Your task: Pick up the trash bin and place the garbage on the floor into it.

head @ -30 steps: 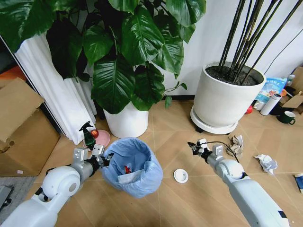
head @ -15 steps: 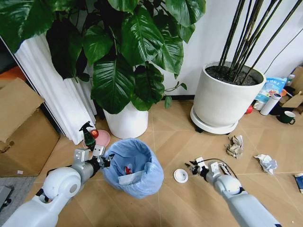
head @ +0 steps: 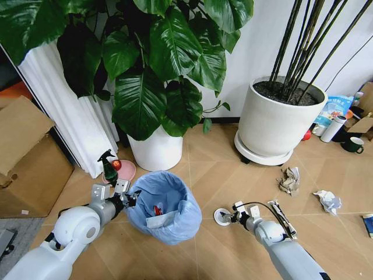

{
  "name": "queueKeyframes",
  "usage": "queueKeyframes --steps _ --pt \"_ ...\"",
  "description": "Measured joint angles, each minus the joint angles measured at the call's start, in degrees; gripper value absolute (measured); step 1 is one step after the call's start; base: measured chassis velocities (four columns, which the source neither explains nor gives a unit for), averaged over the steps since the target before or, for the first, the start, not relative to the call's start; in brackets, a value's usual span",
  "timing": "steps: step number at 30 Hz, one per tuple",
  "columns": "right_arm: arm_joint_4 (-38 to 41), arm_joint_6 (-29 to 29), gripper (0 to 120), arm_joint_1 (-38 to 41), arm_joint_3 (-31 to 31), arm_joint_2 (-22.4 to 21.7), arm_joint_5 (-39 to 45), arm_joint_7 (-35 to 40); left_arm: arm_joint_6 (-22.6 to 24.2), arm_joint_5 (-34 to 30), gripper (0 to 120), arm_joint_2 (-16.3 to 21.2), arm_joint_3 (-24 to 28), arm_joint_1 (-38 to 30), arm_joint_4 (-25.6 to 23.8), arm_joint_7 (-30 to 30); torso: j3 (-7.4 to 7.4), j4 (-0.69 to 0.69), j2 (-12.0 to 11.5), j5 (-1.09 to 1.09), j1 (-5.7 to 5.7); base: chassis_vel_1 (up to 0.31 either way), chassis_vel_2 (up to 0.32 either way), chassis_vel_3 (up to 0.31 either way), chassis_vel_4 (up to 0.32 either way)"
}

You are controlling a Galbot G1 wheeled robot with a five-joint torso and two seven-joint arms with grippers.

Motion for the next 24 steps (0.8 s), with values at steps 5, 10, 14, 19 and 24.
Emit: queueKeyframes --steps 5,10,14,19,24 --pt "-2.56 0.40 100 0.97 -0.11 1.52 -0.82 0.02 0.00 -0.01 0 0.20 0.14 -0.22 0.03 -0.09 0.00 0.00 0.00 0.01 0.00 0.000 0.000 0.000 0.000" --pt "-3.30 0.51 100 1.22 0.01 1.79 -0.88 -0.03 -0.01 -0.01 0 0.22 0.14 -0.21 0.17 -0.09 0.00 -0.01 0.00 -0.01 0.00 0.000 0.000 0.000 0.000" --pt "-3.65 0.77 91 1.28 0.20 1.96 -0.82 -0.30 -0.04 0.00 0 0.13 0.34 -0.39 0.37 -0.09 0.00 -0.02 0.00 -0.04 0.00 0.000 0.000 0.000 0.000" --pt "-3.84 0.95 78 1.30 0.37 2.15 -0.67 -0.45 -0.08 0.02 0 -0.05 0.57 -0.56 0.43 -0.09 -0.01 -0.03 0.01 -0.03 0.00 0.000 0.000 0.000 0.000" --pt "-3.93 0.99 58 1.12 0.64 2.16 -0.25 -0.93 -0.11 0.07 0 -0.08 0.69 -0.57 0.44 -0.10 -0.01 -0.02 0.01 -0.02 0.00 0.000 0.000 0.000 0.000"
